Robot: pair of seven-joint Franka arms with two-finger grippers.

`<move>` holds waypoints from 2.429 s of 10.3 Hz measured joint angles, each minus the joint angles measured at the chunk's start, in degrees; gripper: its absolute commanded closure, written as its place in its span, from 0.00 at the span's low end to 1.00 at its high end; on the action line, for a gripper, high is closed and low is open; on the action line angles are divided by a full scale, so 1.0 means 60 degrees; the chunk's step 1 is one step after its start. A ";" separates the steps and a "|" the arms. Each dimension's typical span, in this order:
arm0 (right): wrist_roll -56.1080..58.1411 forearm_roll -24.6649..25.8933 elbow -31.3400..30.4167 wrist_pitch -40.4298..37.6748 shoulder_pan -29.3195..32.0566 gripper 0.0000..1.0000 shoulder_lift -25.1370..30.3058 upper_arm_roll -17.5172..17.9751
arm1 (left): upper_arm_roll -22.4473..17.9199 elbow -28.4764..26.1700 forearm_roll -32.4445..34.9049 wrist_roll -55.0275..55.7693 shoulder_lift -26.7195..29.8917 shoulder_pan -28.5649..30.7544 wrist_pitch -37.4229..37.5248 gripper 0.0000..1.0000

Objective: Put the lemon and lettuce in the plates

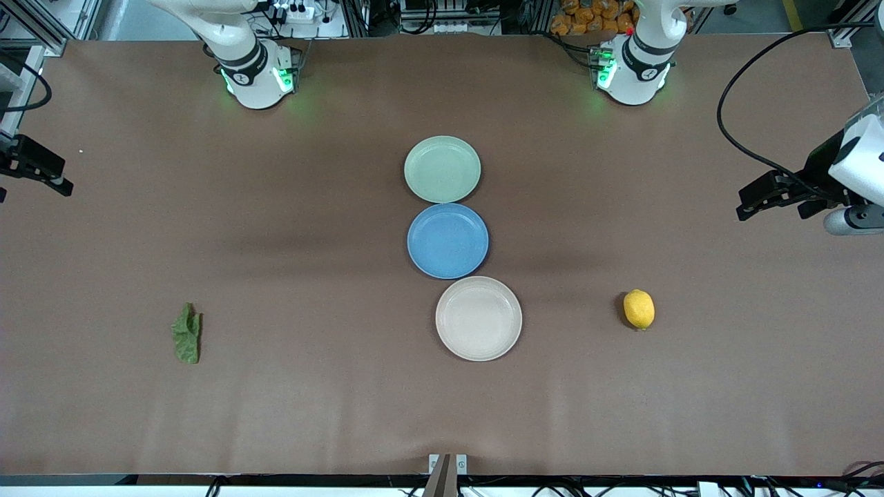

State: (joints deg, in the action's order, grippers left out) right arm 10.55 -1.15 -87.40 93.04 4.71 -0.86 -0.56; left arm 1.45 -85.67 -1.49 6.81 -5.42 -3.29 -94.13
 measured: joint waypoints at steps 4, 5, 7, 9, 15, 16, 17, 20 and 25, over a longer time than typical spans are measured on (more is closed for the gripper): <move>0.0000 -0.0006 -0.0006 0.0034 0.0046 0.00 -0.0930 -0.0032 | 0.0014 -0.0037 0.0000 0.0000 -0.0064 0.0000 -0.0135 0.00; 0.0000 -0.0006 -0.0017 0.0087 0.0071 0.00 -0.1327 -0.0037 | 0.0027 -0.0118 0.0000 0.0000 -0.0196 -0.0002 -0.0350 0.00; 0.0001 -0.0008 -0.0026 0.0457 0.0086 0.00 -0.2218 -0.0042 | 0.0041 -0.0527 0.0000 0.0000 -0.0694 -0.0010 -0.1198 0.00; 0.0002 -0.0009 -0.0028 0.1020 0.0086 0.00 -0.3049 -0.0044 | 0.0053 -0.1006 0.0000 0.0000 -0.1366 -0.0016 -0.2189 0.00; 0.1728 -0.0014 -0.0011 0.3512 0.0557 0.00 -0.5266 -0.0095 | 0.0080 -0.1934 0.0000 -0.0001 -0.3008 -0.0043 -0.4722 0.00; 0.1909 -0.0014 -0.0006 0.3924 0.0619 0.00 -0.5518 -0.0099 | 0.0084 -0.2169 0.0000 -0.0003 -0.3157 -0.0060 -0.5162 0.00; 0.1964 -0.0014 -0.0003 0.4318 0.0633 0.00 -0.5738 -0.0100 | 0.0091 -0.2467 0.0000 -0.0003 -0.3334 -0.0110 -0.5717 0.00; 0.2015 -0.0011 -0.0001 0.5794 0.0611 0.00 -0.6448 -0.0080 | 0.0099 -0.3053 0.0046 -0.0010 -0.3948 -0.0280 -0.6988 0.00; 0.2018 -0.0009 0.0066 0.6757 0.0428 0.00 -0.7235 -0.0033 | 0.0102 -0.3144 0.0482 -0.0080 -0.4730 -0.0334 -0.7638 0.00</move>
State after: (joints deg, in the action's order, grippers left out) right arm 22.66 -1.20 -87.01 133.58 7.28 -44.27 -0.76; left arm 2.06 -104.53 1.40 6.33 -33.79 -5.29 -139.95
